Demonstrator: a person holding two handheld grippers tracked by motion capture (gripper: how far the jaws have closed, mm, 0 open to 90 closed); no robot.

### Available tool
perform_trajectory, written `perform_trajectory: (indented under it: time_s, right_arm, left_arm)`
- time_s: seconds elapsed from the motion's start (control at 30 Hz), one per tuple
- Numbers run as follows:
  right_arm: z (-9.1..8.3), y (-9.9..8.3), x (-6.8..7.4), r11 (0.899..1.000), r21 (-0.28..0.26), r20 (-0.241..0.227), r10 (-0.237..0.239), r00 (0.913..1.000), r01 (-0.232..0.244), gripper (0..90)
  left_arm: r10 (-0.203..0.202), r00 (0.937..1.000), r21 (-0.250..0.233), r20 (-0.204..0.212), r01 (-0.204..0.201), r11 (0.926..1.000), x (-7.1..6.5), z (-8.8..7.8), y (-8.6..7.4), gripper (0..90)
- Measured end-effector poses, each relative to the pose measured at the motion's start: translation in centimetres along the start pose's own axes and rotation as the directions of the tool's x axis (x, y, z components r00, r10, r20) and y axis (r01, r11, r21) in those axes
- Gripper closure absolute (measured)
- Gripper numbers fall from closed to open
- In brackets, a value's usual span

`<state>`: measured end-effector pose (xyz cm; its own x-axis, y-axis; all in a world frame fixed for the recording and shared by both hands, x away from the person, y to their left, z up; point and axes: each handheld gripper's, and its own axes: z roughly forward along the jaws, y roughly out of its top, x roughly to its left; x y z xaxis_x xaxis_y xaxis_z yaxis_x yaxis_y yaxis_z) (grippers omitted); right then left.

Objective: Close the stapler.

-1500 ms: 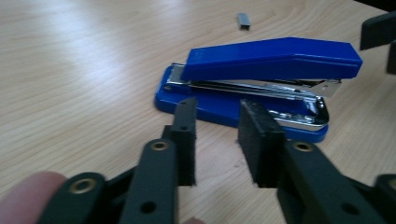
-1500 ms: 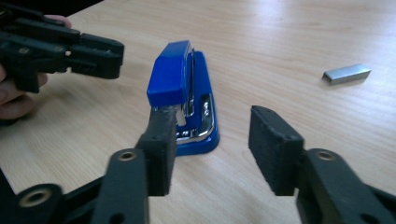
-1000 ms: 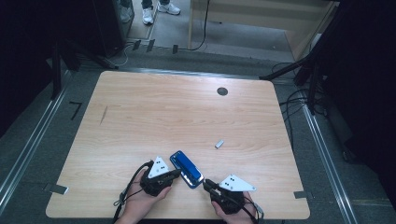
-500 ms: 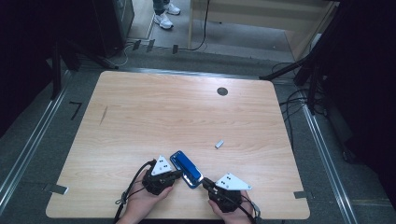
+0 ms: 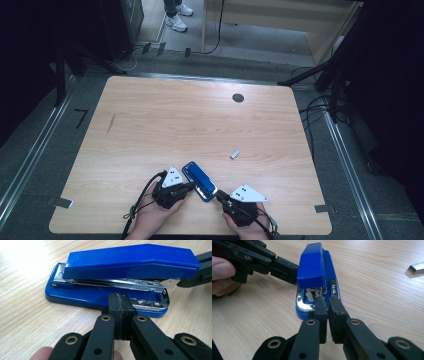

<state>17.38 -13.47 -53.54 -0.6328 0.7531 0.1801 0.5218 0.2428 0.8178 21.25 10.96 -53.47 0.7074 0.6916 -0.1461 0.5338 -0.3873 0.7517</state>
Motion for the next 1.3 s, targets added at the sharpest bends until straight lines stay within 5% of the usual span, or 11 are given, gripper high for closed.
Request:
perform_trajectory:
  time_s: [0.6,0.93,1.3]
  right_arm:
    - [0.53,-0.04,0.43,1.0,0.018,-0.011,-0.015,0.9998,0.015,90.0]
    - [0.35,0.18,0.46,1.0,0.01,-0.013,-0.014,0.9998,0.015,90.0]
    - [0.07,0.58,0.85,0.998,-0.019,-0.034,-0.062,0.9975,0.061,90.0]
  left_arm:
    - [-0.009,0.9999,-0.023,-0.01,0.009,0.9997,-0.03,-0.04,0.08,90.0]
    - [0.023,0.9994,-0.04,-0.024,-0.024,0.9989,-0.62,0.4,0.36,90.0]
    - [0.023,0.9995,-0.042,-0.024,-0.024,0.9989,-0.62,0.41,0.35,90.0]
